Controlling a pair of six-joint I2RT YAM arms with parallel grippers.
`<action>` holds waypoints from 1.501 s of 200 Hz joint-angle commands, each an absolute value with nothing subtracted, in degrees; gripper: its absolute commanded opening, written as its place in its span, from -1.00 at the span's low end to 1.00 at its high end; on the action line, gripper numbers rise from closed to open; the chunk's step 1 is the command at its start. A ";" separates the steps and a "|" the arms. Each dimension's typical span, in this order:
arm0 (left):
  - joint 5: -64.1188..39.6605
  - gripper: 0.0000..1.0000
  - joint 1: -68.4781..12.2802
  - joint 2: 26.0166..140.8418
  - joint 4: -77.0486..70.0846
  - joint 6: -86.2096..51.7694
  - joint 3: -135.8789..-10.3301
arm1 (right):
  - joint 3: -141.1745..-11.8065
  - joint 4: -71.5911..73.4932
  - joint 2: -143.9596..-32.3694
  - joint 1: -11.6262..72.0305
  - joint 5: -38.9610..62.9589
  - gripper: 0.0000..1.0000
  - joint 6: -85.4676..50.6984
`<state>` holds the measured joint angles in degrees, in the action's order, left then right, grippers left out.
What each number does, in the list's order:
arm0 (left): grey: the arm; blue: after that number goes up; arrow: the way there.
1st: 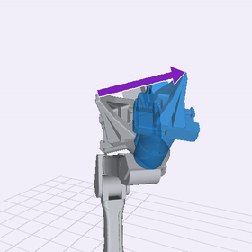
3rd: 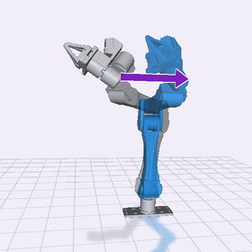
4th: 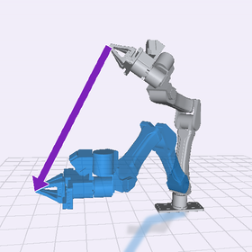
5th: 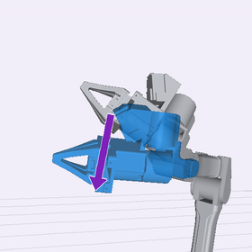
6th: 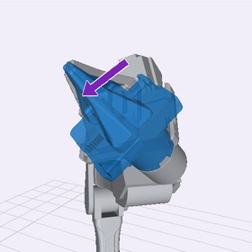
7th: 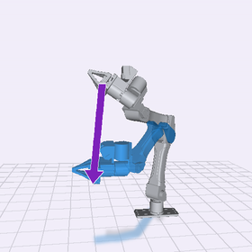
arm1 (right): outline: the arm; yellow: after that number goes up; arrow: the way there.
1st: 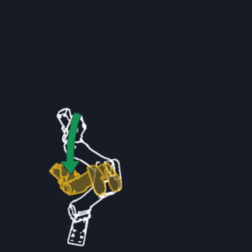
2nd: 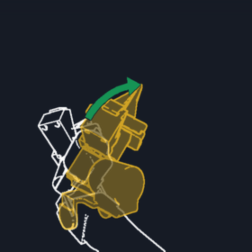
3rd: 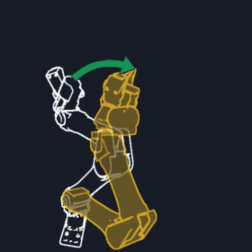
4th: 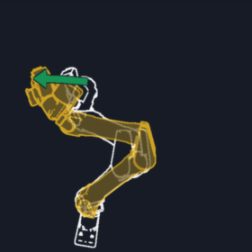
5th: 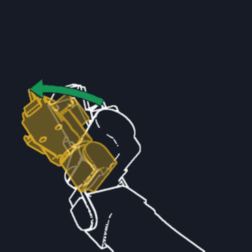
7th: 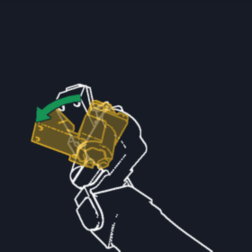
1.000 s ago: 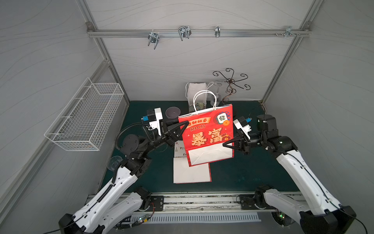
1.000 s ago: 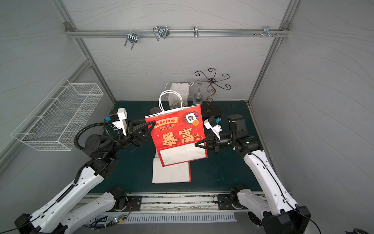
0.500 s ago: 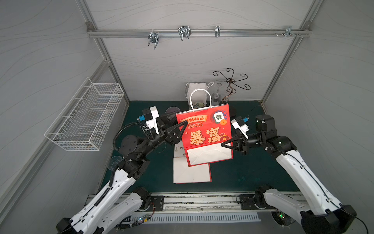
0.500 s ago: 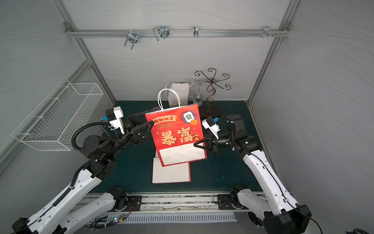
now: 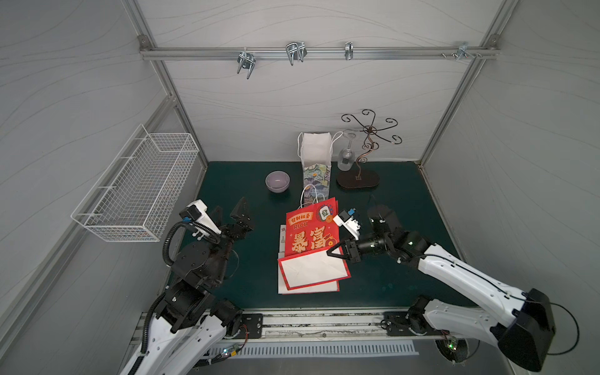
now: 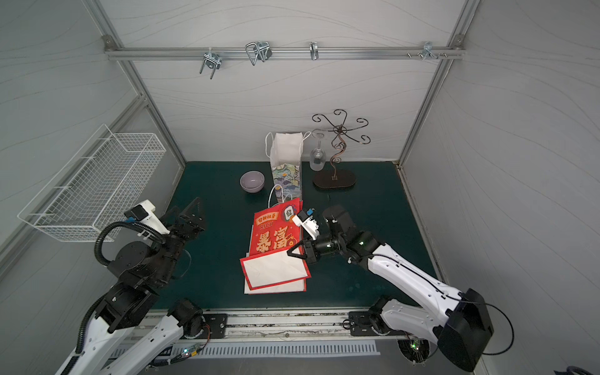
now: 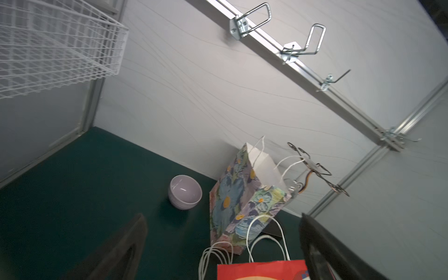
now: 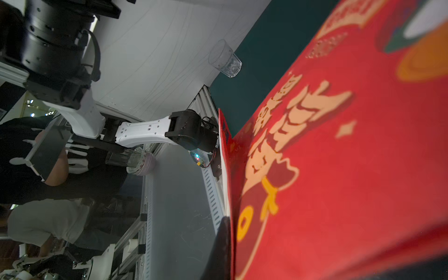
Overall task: Put away the paper bag
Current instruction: Place the paper bag at the center of the board.
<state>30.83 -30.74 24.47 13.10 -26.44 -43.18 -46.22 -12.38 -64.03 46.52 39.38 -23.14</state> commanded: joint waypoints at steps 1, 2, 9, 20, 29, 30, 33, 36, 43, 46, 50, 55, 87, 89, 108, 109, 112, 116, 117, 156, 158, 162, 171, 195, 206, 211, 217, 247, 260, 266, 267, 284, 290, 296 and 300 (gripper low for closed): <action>38.05 0.99 -30.50 23.91 19.03 -28.04 -43.68 | -45.53 -2.21 -68.70 50.10 34.81 -1.00 -30.32; 38.05 0.99 -30.54 23.91 19.14 -28.04 -43.68 | -45.53 -2.03 -68.94 50.23 34.81 -1.00 -30.45; 38.01 0.99 -30.55 23.97 19.48 -28.11 -43.68 | -45.61 -0.57 -70.93 51.12 34.73 -1.00 -31.34; 38.21 0.99 -30.51 24.07 20.08 -28.53 -43.60 | -45.70 1.42 -73.74 52.21 34.02 -1.00 -32.80; 38.07 0.99 -30.54 24.28 20.39 -28.82 -43.51 | -45.62 2.75 -75.70 52.63 33.57 -1.00 -33.80; 38.07 0.99 -30.56 24.27 20.48 -28.82 -43.51 | -45.62 2.91 -75.86 52.64 33.53 -1.00 -33.86; 38.06 0.99 -30.53 24.30 20.67 -28.97 -43.51 | -45.54 3.24 -76.44 52.69 33.38 -1.00 -34.12; 37.92 0.99 -30.53 24.34 20.78 -29.07 -43.51 | -45.48 3.49 -76.90 52.73 33.13 -1.00 -34.33; 37.68 0.99 -30.50 24.51 21.15 -29.26 -43.48 | -45.29 3.80 -77.79 52.73 32.59 -1.00 -34.70; 37.50 0.99 -30.51 24.60 21.24 -29.34 -43.50 | -45.12 3.97 -78.08 52.73 32.31 -1.00 -34.78; 37.37 0.99 -30.56 24.67 21.44 -29.40 -43.43 | -44.90 4.10 -78.38 52.73 31.91 -1.00 -34.87; 37.28 0.99 -30.50 24.85 21.78 -29.49 -43.42 | -44.54 4.13 -78.68 52.65 31.25 -1.00 -35.02; 36.14 0.98 -30.52 26.16 25.73 -31.53 -43.25 | -40.74 4.10 -79.57 51.39 27.73 -1.00 -37.66; 35.97 0.98 -30.50 26.25 26.05 -31.61 -43.18 | -40.42 4.17 -79.61 51.23 27.52 -1.00 -37.89; 34.93 0.98 -30.57 27.51 29.35 -33.73 -42.55 | -38.75 3.69 -79.83 50.37 26.17 -1.00 -38.54; 34.87 0.98 -30.53 27.55 29.44 -33.87 -42.55 | -38.71 3.56 -79.86 50.32 26.09 -1.00 -38.43; 34.67 0.98 -30.50 27.78 30.08 -34.25 -42.46 | -38.63 3.32 -79.97 50.28 25.97 -1.00 -38.34; 34.25 0.98 -30.52 28.07 30.75 -34.71 -42.20 | -38.47 2.86 -80.20 50.15 25.75 -1.00 -38.11; 34.09 0.98 -30.55 28.14 30.89 -34.89 -42.15 | -38.44 2.75 -80.27 50.17 25.71 -1.00 -38.08; 29.21 0.97 -30.41 31.75 34.57 -38.02 -39.61 | -38.14 -0.06 -82.85 49.09 21.98 -1.00 -37.44; 28.86 0.97 -30.48 31.95 34.88 -38.18 -39.52 | -38.19 -0.19 -82.98 49.03 21.73 -1.00 -37.44; 28.43 0.97 -30.43 32.47 35.31 -38.50 -39.32 | -38.19 -0.46 -83.32 49.03 21.34 -1.00 -37.45; 26.96 0.97 -30.38 33.55 36.05 -39.07 -38.75 | -38.23 -0.94 -83.98 48.88 20.35 -1.00 -37.54; 22.45 0.97 -30.01 36.55 36.38 -40.11 -37.03 | -38.90 -2.88 -85.67 48.85 17.58 -1.00 -37.52; 20.20 0.97 -29.80 38.03 35.84 -40.16 -36.25 | -39.21 -3.81 -86.12 48.84 16.31 -0.89 -37.47; 19.49 0.97 -29.70 38.67 35.77 -40.43 -35.99 | -39.39 -4.23 -86.14 48.79 15.94 -0.82 -37.42; 18.59 0.98 -29.61 39.54 35.46 -40.55 -35.61 | -39.61 -4.92 -86.12 48.82 15.38 -0.70 -37.34; 13.73 0.98 -28.82 43.43 32.73 -39.97 -33.56 | -40.91 -10.94 -83.07 48.53 10.74 -0.15 -36.47; 11.44 0.98 -28.57 44.94 31.03 -39.29 -32.65 | -40.96 -14.59 -80.12 47.79 9.04 0.07 -36.12; 10.22 0.98 -28.47 45.59 29.88 -38.75 -32.08 | -40.99 -16.52 -78.43 47.45 8.10 0.19 -35.97; 10.12 0.98 -28.43 45.65 29.75 -38.80 -31.99 | -40.97 -16.74 -78.24 47.41 7.92 0.21 -35.96; 6.66 0.98 -27.66 47.37 26.47 -38.75 -30.42 | -40.75 -20.60 -74.73 46.73 7.16 0.37 -35.09; 5.78 0.98 -27.52 48.11 25.42 -39.13 -29.97 | -40.49 -21.18 -74.11 46.54 7.61 0.38 -34.81; 5.01 0.98 -27.41 48.77 24.42 -39.41 -29.65 | -40.26 -21.24 -74.01 46.51 8.19 0.38 -34.65; 4.38 0.98 -27.35 49.14 23.52 -39.33 -29.43 | -40.11 -21.20 -74.09 46.52 8.73 0.38 -34.55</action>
<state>9.98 -28.12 47.31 30.57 -39.03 -30.15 -39.75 -14.92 -75.94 47.11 9.98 -36.07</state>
